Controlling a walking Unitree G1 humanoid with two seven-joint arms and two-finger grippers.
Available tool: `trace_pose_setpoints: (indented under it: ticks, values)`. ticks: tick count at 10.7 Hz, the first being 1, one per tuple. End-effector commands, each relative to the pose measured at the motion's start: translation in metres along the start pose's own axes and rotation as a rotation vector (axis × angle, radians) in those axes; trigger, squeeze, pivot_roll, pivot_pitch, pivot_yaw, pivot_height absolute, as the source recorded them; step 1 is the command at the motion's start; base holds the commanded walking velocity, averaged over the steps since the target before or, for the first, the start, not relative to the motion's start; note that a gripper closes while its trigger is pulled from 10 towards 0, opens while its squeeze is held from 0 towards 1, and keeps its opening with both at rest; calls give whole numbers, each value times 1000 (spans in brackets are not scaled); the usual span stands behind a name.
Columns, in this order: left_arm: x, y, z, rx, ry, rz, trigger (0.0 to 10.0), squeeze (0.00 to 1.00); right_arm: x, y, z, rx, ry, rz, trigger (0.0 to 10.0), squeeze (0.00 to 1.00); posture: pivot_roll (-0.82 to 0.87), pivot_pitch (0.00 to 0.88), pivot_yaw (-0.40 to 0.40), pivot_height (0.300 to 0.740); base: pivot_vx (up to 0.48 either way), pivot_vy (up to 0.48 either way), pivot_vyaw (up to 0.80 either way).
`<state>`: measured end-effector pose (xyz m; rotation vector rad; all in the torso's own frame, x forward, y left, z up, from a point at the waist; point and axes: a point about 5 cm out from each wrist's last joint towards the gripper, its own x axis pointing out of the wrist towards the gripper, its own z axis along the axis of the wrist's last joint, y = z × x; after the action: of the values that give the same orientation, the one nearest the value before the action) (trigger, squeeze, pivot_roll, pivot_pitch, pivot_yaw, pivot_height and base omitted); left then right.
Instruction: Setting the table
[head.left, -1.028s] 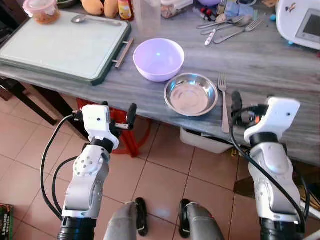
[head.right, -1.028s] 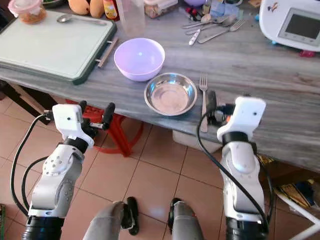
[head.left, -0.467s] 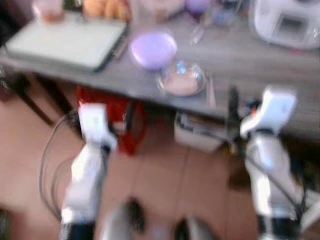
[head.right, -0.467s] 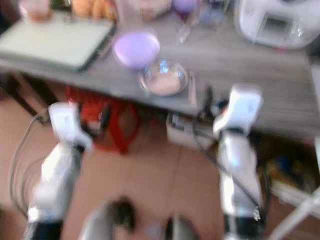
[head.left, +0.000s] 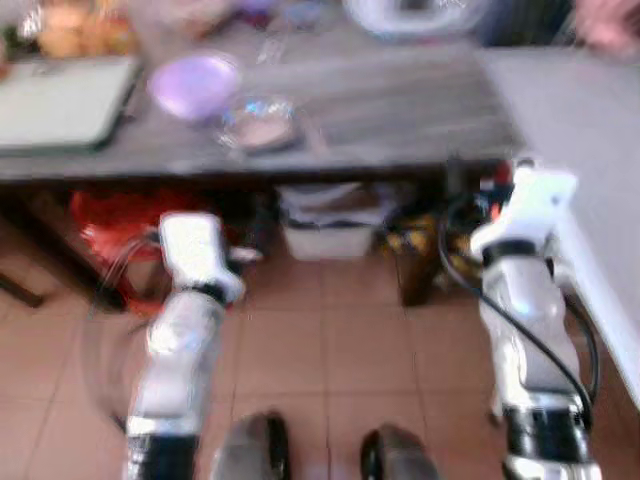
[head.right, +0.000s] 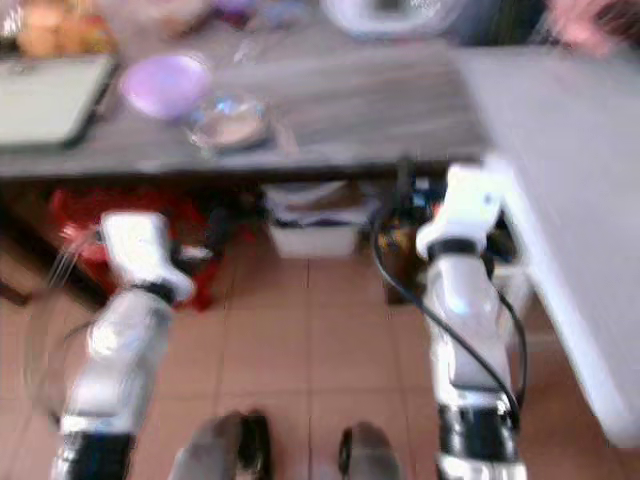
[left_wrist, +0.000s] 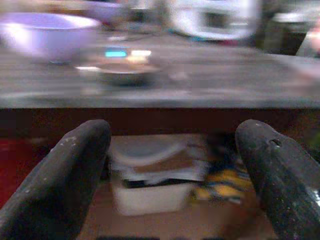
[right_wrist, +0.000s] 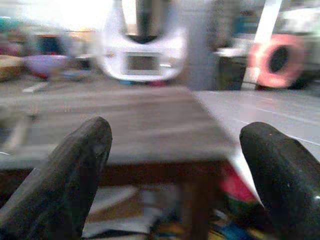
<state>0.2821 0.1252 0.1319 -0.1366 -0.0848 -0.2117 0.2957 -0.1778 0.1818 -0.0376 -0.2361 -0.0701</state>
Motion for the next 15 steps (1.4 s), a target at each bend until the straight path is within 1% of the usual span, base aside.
trace_pose_setpoints:
  ticks: [1,3,6,7,8,13,15]
  values:
    - [0,7,4,22,-9,13,10000,0,-1,2,1,5,-9,1,10000,0,-61,143,30,740,-262,0,-800]
    - [-2,7,4,23,-8,14,10000,0,-5,2,-5,13,13,1,10000,0,-61,153,29,740,-259,0,-562]
    - [-2,4,3,35,-9,-3,10000,0,-6,3,-7,27,12,17,10000,0,-63,157,30,740,0,0,0]
    - [-2,4,3,35,-13,-9,10000,0,-6,4,-7,26,14,24,10000,0,-62,157,29,740,0,-345,0]
    - [-3,4,4,36,-15,-12,10000,0,-6,5,-7,4,11,37,10000,0,-61,157,29,740,0,-480,0]
    - [-3,3,3,32,-10,-19,10000,0,-6,5,-7,-3,8,53,10000,0,-59,158,23,740,0,-474,692]
    - [-2,3,3,37,-12,-25,10000,0,-5,5,-9,2,13,42,10000,0,-56,159,28,740,0,-469,0]
